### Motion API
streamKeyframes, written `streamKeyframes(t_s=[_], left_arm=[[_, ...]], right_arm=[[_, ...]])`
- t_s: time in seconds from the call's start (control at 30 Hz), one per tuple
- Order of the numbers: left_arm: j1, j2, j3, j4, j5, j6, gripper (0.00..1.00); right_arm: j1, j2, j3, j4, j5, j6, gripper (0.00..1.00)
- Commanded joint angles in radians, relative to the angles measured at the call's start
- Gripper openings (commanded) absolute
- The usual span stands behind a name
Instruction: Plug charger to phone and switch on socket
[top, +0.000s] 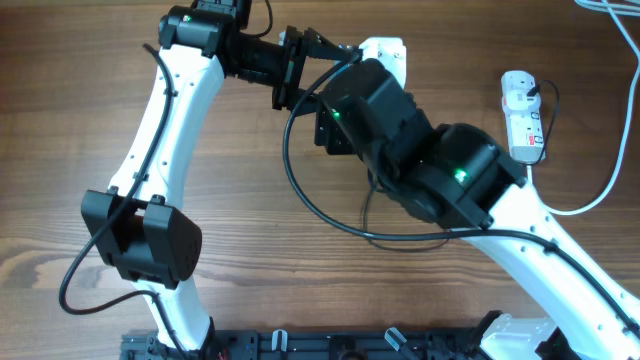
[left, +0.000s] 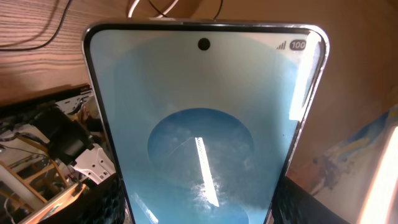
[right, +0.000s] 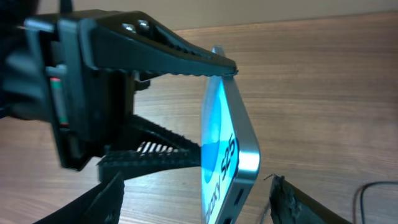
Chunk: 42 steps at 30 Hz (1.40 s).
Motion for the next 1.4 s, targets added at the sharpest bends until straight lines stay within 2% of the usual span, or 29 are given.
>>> streamKeyframes(t_s=[0.0,0.27,0.43,0.6,0.97,1.27,1.37], left_arm=[[-0.002,-0.026,0.022,0.004,0.069,-0.012,0.64],[-0.002,-0.026,0.022,0.004,0.070,-0.009,0.64],[-0.002,-0.026,0.022,0.004,0.095,-0.008,0.64],[-0.002,-0.026,0.022,0.003,0.107,0.010,0.64],[-0.002,-0.026,0.022,0.003,0.118,0.011,0.64],[-0.002,-0.026,0.022,0.004,0.118,0.010,0.64],[-0.002,-0.026,0.022,0.004,0.118,0.011,0.64]], right_arm=[[0.002,0.023,0.006,0.002,0.039,0.016,0.71],[-0.016,0.020,0.007,0.027,0.044,0.036,0.48],[-0.032,0.020,0.007,0.034,0.002,0.037,0.47],[-0.032,0.020,0.007,0.035,0.002,0.045,0.42],[-0.032,0.019,0.007,0.034,-0.001,0.092,0.17],[-0.032,0.020,0.007,0.028,0.007,0.094,0.07],[-0.032,0.019,0.007,0.035,0.007,0.119,0.07]])
